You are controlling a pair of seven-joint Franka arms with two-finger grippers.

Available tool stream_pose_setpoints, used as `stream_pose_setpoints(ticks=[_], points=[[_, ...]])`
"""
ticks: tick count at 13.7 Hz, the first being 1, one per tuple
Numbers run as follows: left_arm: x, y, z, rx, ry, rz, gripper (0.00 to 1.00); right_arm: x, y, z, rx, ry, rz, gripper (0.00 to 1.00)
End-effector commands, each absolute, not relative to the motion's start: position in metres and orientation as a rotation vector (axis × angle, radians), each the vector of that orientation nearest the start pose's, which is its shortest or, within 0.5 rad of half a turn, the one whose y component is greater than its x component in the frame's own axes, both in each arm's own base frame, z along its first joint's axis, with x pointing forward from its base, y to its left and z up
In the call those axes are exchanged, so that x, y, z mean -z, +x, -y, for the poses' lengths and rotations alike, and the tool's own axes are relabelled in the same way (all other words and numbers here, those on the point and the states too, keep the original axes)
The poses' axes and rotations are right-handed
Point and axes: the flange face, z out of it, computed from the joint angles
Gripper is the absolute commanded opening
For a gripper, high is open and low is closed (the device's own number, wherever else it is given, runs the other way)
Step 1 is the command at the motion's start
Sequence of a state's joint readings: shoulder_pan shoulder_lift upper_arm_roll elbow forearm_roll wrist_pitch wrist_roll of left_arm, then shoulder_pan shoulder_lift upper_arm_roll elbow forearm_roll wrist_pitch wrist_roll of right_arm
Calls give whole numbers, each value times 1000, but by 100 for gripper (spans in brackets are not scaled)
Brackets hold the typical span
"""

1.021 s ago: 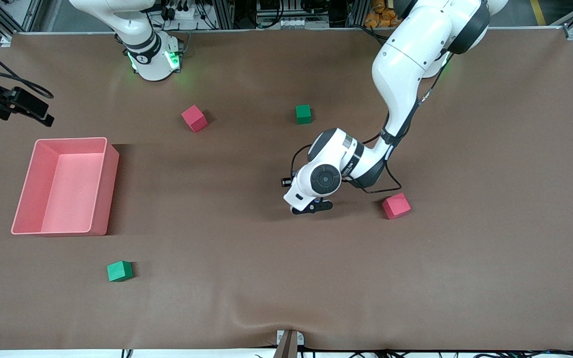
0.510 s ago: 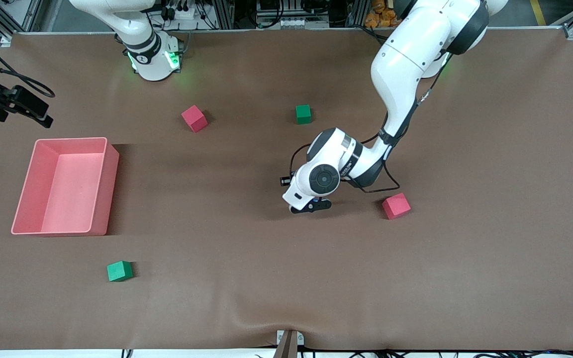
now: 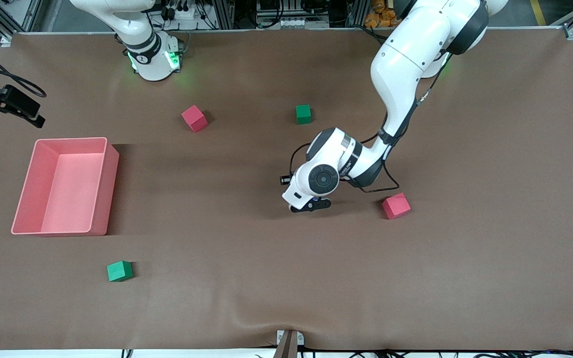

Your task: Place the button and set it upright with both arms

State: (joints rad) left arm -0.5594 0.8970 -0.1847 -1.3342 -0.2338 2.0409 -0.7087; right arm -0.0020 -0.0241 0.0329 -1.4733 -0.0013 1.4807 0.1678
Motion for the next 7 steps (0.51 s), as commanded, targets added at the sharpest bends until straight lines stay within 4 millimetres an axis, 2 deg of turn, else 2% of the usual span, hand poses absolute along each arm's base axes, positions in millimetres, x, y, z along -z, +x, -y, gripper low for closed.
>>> stream_pose_setpoints(ticks=[1, 4, 6, 7], points=[[-178, 540, 482, -634, -3217, 249, 62, -682, 534, -15, 59, -3138, -208, 100], [-176, 540, 482, -638, -3215, 247, 60, -681, 534, -15, 57, -3140, -206, 100], [-176, 540, 482, -636, -3217, 248, 56, -681, 534, -15, 57, -3140, -204, 100], [-176, 540, 482, -636, -3217, 248, 47, -681, 534, -15, 54, -3140, -206, 100]])
